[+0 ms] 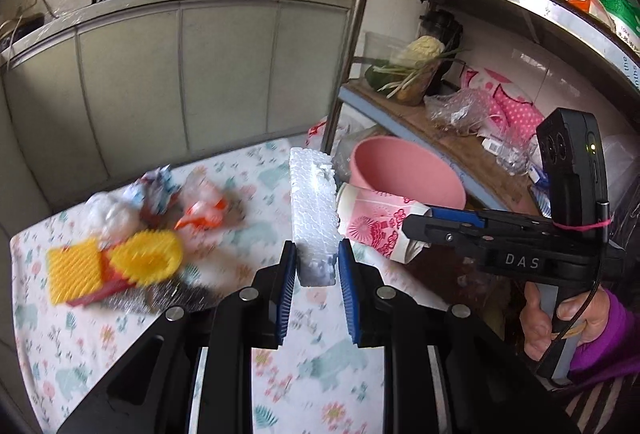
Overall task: Collect trash
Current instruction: 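Carry the foam strip to the pink bucket and open the left gripper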
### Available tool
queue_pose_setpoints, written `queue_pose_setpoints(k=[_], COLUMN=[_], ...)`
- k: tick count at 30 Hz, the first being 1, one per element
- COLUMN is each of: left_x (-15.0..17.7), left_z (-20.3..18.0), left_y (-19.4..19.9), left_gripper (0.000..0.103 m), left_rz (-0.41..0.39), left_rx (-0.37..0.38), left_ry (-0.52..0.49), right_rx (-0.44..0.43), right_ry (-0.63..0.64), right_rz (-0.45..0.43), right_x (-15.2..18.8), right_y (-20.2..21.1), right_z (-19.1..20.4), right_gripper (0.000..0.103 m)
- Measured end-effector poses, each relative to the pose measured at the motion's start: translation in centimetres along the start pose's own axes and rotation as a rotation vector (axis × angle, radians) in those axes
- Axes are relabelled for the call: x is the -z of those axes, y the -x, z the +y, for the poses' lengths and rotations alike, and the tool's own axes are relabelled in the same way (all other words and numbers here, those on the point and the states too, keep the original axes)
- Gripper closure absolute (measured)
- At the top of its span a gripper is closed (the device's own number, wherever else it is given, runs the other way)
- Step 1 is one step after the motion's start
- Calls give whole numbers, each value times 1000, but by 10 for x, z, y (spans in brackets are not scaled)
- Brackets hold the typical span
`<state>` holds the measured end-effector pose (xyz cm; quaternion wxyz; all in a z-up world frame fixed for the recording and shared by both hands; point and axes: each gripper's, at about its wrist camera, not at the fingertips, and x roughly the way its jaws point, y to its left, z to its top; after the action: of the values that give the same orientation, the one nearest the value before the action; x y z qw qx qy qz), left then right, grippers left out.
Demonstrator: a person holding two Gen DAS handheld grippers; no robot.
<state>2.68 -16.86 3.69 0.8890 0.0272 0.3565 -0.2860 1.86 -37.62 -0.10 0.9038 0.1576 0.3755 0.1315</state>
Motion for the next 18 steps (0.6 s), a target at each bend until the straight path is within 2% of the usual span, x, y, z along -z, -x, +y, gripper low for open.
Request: queue_pose_setpoints(k=[4,10,18], left_x=[-20,-42,-57], left_z=[-20,-48,-82], left_y=[-22,-59,-130], left_gripper=[82,82,82], left_rz=[-24,-24,57], left_rx=[39,92,173], left_ry=[-47,-98,-106], right_rx=[90,202,291], right_ry=[-60,-119,-191], right_rz=[-64,-107,-89], right_x=[-13,-19,-16], right_y=[18,22,6], right_z=[-37,-78,-119], right_gripper=[67,67,67])
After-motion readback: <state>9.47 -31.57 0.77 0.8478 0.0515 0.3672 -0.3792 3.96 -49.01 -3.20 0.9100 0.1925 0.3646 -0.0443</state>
